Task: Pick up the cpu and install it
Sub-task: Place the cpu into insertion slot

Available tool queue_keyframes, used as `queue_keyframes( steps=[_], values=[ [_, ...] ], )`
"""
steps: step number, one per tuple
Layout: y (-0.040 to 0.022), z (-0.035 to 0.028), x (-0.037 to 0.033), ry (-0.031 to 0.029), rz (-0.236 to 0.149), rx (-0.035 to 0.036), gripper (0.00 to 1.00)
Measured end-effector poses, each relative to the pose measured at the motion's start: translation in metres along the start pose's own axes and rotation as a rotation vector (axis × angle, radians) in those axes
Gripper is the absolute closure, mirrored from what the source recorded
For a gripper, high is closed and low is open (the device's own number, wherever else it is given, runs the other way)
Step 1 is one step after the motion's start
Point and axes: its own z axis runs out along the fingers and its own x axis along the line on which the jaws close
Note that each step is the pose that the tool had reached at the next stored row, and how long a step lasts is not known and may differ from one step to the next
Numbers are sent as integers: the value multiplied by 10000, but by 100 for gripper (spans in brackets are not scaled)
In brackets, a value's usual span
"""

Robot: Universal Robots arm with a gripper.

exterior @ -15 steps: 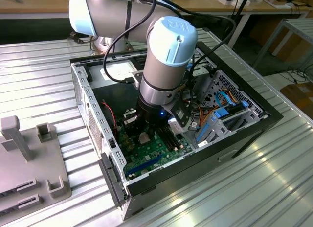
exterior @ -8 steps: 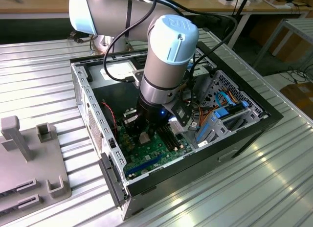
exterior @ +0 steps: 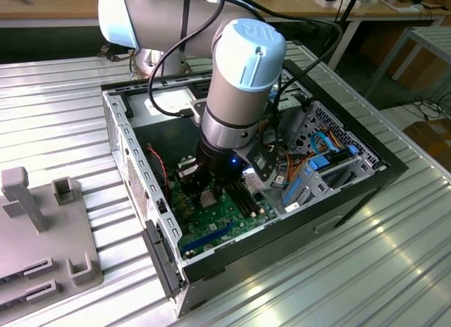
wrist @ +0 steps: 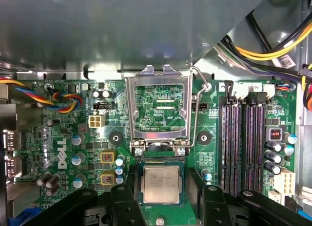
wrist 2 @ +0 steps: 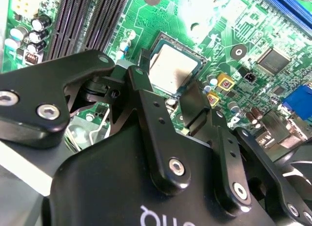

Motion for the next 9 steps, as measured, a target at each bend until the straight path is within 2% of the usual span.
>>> queue_keyframes(
  steps=[6, 9],
  values=[
    [48, 0, 1, 0, 1, 1, 48],
    [51, 0, 13, 0, 1, 1, 48]
  ],
)
